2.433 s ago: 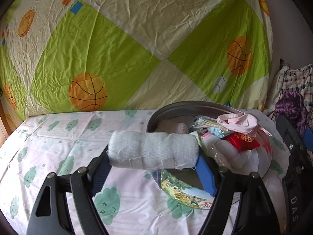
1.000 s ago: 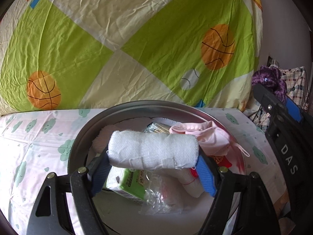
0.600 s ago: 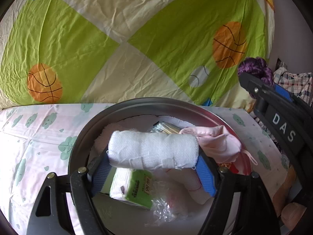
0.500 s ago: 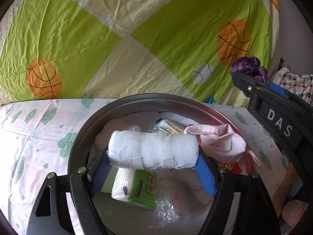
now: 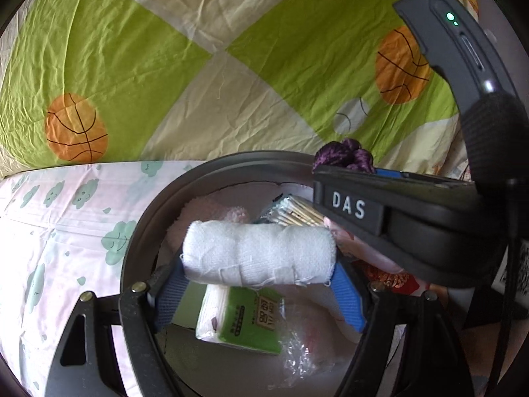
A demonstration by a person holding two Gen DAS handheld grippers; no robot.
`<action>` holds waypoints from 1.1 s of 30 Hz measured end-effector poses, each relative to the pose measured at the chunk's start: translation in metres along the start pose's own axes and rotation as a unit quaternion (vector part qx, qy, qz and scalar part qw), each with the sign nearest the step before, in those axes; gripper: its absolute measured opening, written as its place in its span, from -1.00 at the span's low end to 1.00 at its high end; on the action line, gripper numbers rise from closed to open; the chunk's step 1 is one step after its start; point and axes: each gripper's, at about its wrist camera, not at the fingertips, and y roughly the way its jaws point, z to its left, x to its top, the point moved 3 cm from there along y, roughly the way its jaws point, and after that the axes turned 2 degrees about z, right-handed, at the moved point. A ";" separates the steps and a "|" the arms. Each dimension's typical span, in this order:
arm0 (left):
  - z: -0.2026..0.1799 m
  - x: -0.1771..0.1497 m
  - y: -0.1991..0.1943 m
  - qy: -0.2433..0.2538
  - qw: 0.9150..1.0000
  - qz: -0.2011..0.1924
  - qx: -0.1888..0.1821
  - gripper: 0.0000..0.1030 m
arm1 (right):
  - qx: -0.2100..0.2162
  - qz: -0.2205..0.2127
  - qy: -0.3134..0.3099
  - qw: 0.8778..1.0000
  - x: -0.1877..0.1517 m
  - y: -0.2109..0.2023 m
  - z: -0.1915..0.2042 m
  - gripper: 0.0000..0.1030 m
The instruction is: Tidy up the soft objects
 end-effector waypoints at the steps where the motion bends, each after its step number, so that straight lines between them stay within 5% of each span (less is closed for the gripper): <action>1: 0.002 0.001 0.001 -0.004 1.000 0.004 -0.001 0.52 | 0.002 0.008 -0.001 1.000 0.000 0.005 0.001 -0.22; 7: 0.006 -0.001 0.010 -0.007 0.999 0.041 -0.005 0.56 | 0.044 0.071 0.015 0.996 -0.003 0.032 0.003 -0.12; 11: 0.002 -0.001 0.004 0.013 0.999 0.033 -0.005 1.00 | 0.068 0.087 0.040 0.993 -0.008 0.032 -0.003 0.26; 17: -0.003 0.002 -0.017 0.037 0.999 -0.023 0.008 0.99 | 0.099 0.005 0.076 0.992 -0.007 -0.014 -0.017 0.62; 25: -0.004 -0.006 -0.041 0.046 0.994 -0.090 0.038 0.99 | 0.061 -0.134 0.142 0.979 -0.041 -0.069 -0.043 0.62; 33: 0.000 -0.018 -0.052 0.040 0.988 -0.137 0.064 0.99 | 0.018 -0.221 0.171 0.960 -0.082 -0.098 -0.049 0.63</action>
